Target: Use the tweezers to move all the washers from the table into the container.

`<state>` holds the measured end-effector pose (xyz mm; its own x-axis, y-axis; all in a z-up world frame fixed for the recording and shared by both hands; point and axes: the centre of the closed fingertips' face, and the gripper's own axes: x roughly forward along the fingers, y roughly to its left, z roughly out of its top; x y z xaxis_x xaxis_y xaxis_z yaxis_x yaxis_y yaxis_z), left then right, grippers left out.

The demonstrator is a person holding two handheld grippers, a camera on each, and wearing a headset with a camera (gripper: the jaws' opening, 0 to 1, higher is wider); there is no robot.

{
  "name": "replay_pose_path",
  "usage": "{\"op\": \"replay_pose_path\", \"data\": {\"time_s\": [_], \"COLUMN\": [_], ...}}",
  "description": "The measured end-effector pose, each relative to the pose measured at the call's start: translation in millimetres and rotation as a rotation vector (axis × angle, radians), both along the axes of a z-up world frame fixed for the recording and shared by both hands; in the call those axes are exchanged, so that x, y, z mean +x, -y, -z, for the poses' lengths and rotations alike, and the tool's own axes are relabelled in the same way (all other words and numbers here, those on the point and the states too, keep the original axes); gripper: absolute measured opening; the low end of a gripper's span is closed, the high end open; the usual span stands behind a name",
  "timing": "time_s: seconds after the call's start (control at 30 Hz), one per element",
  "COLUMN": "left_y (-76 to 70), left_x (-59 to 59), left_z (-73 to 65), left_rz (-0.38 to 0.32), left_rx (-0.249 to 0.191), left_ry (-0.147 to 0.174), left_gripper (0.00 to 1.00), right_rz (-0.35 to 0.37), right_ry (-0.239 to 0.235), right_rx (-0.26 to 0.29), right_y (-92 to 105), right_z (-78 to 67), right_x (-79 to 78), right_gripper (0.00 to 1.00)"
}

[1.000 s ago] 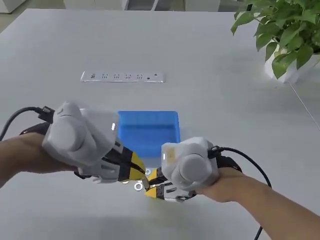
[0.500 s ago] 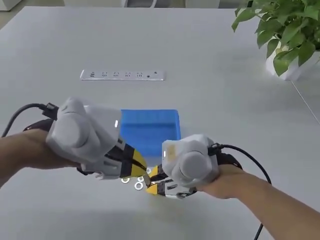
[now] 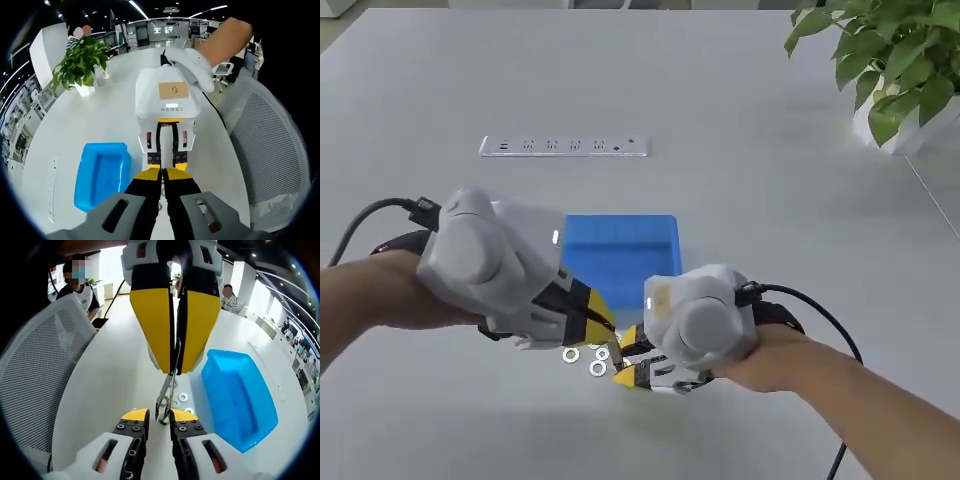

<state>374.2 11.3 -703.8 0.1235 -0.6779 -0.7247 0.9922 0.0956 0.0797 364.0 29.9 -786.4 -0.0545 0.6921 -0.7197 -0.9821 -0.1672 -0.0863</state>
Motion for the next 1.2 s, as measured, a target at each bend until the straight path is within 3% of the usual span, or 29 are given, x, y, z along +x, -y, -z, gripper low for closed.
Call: {"op": "replay_pose_path", "data": {"time_s": [0.33,1.2], "left_y": [3.7,9.1], "left_x": [0.0,-6.0], "left_z": [-1.1,-0.7], "left_rz": [0.002,0.021], "left_rx": [-0.002,0.011], "left_ry": [-0.019,-0.025], "left_gripper": [0.06,0.06], "right_rz": [0.045,0.085], "right_ry": [0.01,0.002], "right_rx": [0.03,0.017], "right_y": [-1.3,0.2], "right_z": [-8.9,-7.4], "right_x": [6.3,6.0], "right_gripper": [0.14,0.1]}}
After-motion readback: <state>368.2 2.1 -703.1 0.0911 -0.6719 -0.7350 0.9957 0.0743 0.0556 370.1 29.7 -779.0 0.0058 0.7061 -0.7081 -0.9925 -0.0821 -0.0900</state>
